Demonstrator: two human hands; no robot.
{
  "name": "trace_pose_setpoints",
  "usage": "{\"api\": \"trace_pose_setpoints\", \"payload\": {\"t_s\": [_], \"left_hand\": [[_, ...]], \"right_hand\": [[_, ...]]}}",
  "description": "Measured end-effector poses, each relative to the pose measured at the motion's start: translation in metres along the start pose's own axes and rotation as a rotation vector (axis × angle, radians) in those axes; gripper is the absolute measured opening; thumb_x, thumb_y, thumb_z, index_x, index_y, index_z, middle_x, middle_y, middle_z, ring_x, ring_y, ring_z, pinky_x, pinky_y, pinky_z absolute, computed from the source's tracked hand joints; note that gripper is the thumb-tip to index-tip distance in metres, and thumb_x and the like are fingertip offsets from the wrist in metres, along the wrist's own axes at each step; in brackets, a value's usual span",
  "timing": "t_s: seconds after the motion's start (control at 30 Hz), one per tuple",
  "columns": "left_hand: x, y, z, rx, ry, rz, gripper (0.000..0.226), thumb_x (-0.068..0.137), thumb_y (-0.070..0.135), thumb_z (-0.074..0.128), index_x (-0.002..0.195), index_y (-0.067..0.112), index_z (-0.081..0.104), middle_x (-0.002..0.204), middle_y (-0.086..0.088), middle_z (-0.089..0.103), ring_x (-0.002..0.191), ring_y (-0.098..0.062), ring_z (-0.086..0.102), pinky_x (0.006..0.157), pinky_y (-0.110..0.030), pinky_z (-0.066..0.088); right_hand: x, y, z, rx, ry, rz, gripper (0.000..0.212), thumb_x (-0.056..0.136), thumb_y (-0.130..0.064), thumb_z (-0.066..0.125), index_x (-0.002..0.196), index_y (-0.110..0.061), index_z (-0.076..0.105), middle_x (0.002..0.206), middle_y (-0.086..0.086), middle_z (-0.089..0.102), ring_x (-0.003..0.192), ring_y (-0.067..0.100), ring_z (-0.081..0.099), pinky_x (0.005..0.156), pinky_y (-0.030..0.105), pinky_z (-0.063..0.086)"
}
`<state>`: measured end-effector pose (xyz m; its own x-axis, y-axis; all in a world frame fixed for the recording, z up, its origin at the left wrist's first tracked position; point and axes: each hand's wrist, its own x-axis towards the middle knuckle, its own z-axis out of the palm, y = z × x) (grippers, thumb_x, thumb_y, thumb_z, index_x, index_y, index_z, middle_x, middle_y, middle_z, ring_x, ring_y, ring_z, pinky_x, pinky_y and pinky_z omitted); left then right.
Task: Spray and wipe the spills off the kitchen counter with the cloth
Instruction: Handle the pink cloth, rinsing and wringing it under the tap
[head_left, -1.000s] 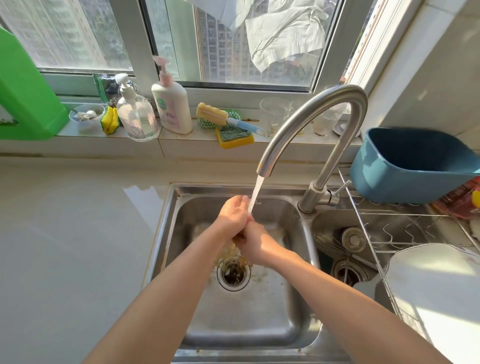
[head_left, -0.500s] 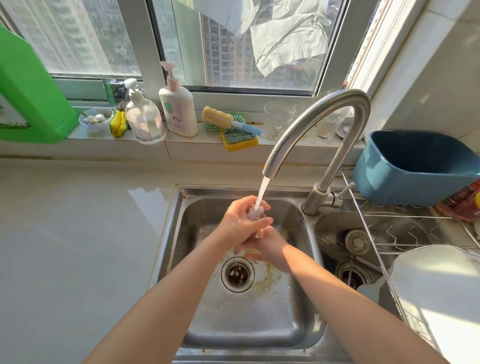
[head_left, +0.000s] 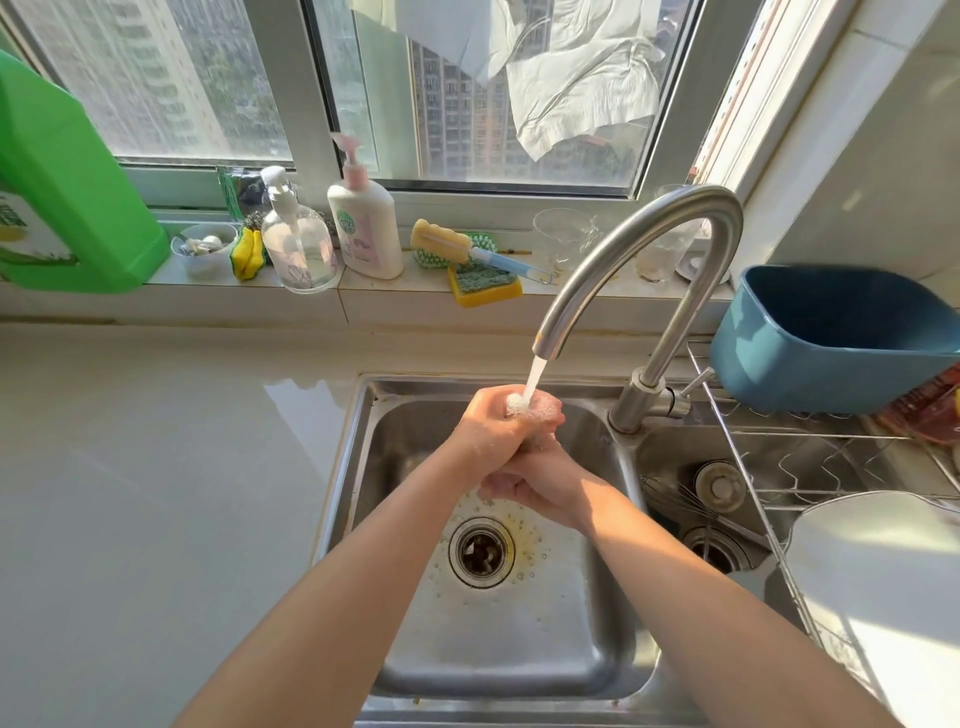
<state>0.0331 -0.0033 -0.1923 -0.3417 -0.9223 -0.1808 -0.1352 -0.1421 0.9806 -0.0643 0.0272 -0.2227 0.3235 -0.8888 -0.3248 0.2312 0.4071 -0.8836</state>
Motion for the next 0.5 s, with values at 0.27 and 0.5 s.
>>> {"api": "trace_pose_setpoints", "payload": {"t_s": [0.27,0.5], "left_hand": [[0.006,-0.020,0.007,0.018,0.230,-0.092,0.040,0.104,0.020,0.037,0.066,0.015,0.046,0.057,0.004,0.043,0.058,-0.012,0.040,0.062,-0.026,0.037],[0.011,-0.032,0.012,0.149,0.363,-0.138,0.039,0.105,0.026,0.037,0.070,0.012,0.046,0.071,-0.005,0.049,0.074,-0.025,0.047,0.077,-0.046,0.046]], "right_hand": [[0.011,0.017,0.016,-0.814,0.279,0.005,0.025,0.091,-0.001,0.041,0.104,-0.012,0.059,0.085,0.008,0.061,0.075,0.019,0.051,0.062,0.026,0.041],[0.004,0.023,0.014,-1.133,0.304,-0.039,0.029,0.089,-0.012,0.044,0.111,-0.013,0.063,0.098,0.010,0.071,0.082,0.027,0.062,0.064,0.031,0.045]]}}
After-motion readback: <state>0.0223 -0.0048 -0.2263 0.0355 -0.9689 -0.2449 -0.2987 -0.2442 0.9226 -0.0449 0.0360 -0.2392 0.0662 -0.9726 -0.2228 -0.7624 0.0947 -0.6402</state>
